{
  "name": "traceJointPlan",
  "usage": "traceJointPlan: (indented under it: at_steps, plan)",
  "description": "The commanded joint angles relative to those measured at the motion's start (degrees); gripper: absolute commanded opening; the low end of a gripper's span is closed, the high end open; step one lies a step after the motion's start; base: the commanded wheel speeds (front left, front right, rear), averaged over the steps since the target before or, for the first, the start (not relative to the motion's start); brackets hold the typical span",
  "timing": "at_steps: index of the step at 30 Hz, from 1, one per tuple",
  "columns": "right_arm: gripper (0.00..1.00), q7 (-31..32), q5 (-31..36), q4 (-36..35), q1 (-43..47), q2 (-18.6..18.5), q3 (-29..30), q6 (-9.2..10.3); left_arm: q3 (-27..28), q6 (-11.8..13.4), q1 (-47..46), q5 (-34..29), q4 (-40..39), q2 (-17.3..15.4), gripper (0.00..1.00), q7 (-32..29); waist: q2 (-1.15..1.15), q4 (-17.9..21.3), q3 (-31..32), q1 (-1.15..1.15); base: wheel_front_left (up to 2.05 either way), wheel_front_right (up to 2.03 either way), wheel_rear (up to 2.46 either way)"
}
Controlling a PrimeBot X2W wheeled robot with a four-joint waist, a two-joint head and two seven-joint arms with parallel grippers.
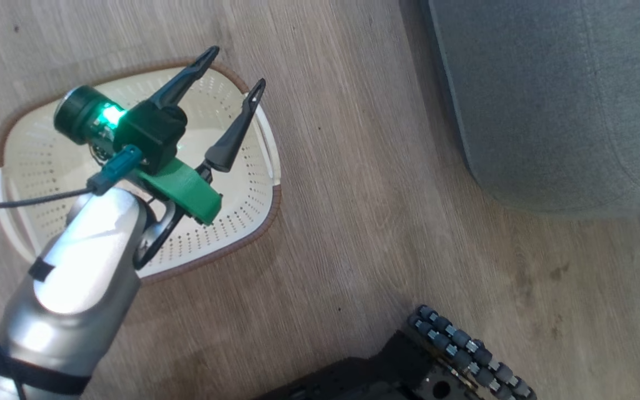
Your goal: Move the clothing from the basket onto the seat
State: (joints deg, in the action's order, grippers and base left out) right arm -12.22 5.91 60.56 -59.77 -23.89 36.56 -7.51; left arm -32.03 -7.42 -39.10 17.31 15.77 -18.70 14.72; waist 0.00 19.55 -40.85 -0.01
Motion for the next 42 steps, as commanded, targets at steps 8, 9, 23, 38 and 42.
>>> traceJointPlan:
  at_steps: [8, 9, 23, 38, 42]
  plan:
    - [1.00, -2.21, -3.86, -0.86, 8.14, -2.02, -8.33, 0.02, 3.28, -0.07, 3.26, 0.51, -0.85, 2.37, 1.00, 0.28, 0.00, -2.93, 5.87, 0.01, 0.00, 0.00, 0.00]
    - [1.00, -2.30, -4.33, -0.85, 9.22, -2.15, -9.63, 0.02, 3.58, -0.07, 3.59, 0.52, -0.76, 2.71, 1.00, 0.28, 0.00, -3.31, 6.54, 0.01, 0.00, 0.00, 0.00]
    - [1.00, -2.75, -12.29, -5.30, 25.65, -1.88, -19.53, 0.02, 6.31, -0.07, 8.35, 0.51, 0.32, 6.23, 1.00, 0.28, 0.00, -7.12, 15.93, 0.01, 0.00, 0.00, 0.00]
    - [1.00, -2.38, -17.38, -17.16, 36.24, 4.38, -34.01, 0.02, 9.29, -0.07, 12.88, 0.56, 1.45, 9.34, 1.00, 0.28, 0.00, -10.92, 24.95, 0.01, 0.00, 0.00, 0.00]
    - [1.00, -2.01, -20.27, -22.13, 37.18, 5.60, -39.30, 0.02, 10.46, -0.07, 14.20, 0.43, 2.00, 9.97, 1.00, 0.28, 0.00, -13.07, 26.78, 0.01, 0.00, 0.00, 0.00]
